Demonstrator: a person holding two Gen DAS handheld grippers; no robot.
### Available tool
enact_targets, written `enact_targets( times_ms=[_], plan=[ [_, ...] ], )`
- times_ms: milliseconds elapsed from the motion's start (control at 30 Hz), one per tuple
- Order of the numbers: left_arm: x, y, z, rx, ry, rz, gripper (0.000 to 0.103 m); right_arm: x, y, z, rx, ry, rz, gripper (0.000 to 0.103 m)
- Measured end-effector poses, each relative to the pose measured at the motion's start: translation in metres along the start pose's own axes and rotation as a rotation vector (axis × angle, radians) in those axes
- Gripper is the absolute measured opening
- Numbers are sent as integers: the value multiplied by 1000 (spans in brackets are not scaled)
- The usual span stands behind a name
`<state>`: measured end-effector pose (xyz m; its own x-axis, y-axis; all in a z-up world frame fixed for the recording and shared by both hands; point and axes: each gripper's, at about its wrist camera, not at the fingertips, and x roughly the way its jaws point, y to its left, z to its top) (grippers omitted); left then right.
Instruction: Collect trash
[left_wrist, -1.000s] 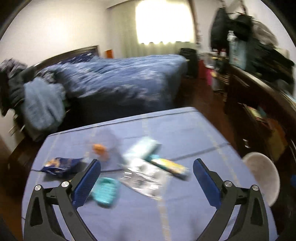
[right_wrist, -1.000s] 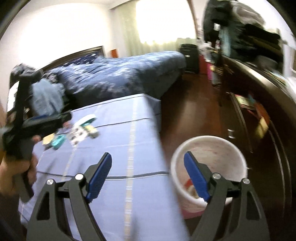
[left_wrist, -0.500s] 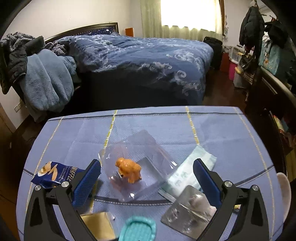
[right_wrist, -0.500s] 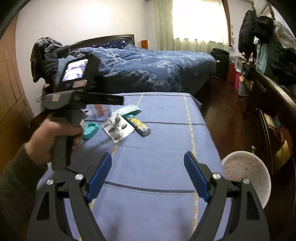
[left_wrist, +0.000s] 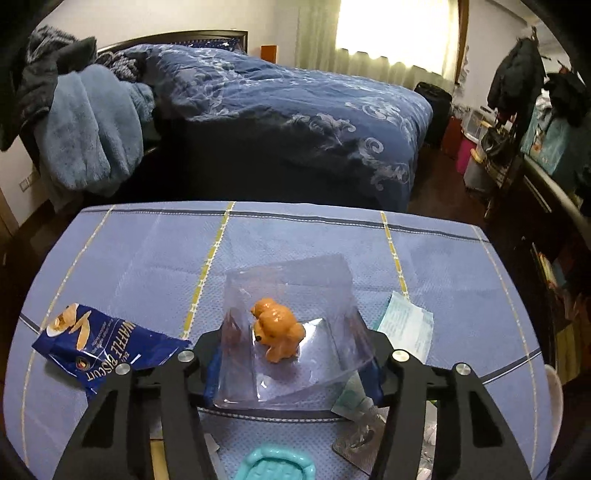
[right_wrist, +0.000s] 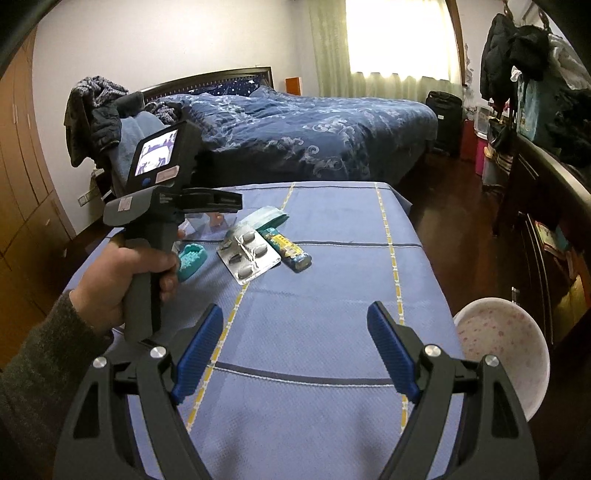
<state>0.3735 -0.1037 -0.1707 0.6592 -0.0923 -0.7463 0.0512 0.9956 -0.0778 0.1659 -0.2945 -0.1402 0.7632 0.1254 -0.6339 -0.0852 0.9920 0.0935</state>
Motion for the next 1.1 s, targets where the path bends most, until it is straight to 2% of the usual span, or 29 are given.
enact_targets(
  times_ms=[133, 233, 300, 333, 433, 533, 567, 633, 767, 867, 967, 1033, 1100],
  plan=[
    [-14, 8, 0, -31, -38, -5, 56, -5, -2, -1, 5, -7, 0, 81],
    [-34, 3, -1, 25, -102, 73, 56, -7, -2, -1, 7, -10, 4, 81],
    [-49, -4, -4, 110, -154, 178, 56, -9, -1, -2, 6, -10, 8, 81],
    [-60, -10, -8, 182, -199, 258, 56, -10, 0, -3, 5, -12, 9, 81],
    [-79, -21, -21, 354, -289, 423, 56, -15, 1, -4, 5, -18, 14, 81],
    [-93, -26, -42, 558, -406, 661, 56, -21, 1, -7, 10, -23, 21, 81],
    [-94, -28, -52, 666, -464, 788, 57, -22, 1, -7, 13, -25, 24, 81],
    [-91, -28, -65, 806, -529, 945, 57, -26, 1, -8, 22, -30, 32, 81],
    [-88, -18, -82, 1006, -627, 1151, 57, -32, 2, -9, 39, -38, 48, 81],
    [-88, -12, -87, 1076, -656, 1212, 58, -34, 3, -10, 44, -39, 55, 81],
    [-84, -12, -97, 1205, -702, 1282, 58, -36, 6, -11, 40, -39, 59, 81],
    [-88, -14, -100, 1226, -736, 1281, 58, -38, 7, -11, 38, -42, 60, 81],
    [-82, -13, -104, 1277, -696, 1250, 58, -38, 7, -11, 45, -43, 62, 81]
  ],
)
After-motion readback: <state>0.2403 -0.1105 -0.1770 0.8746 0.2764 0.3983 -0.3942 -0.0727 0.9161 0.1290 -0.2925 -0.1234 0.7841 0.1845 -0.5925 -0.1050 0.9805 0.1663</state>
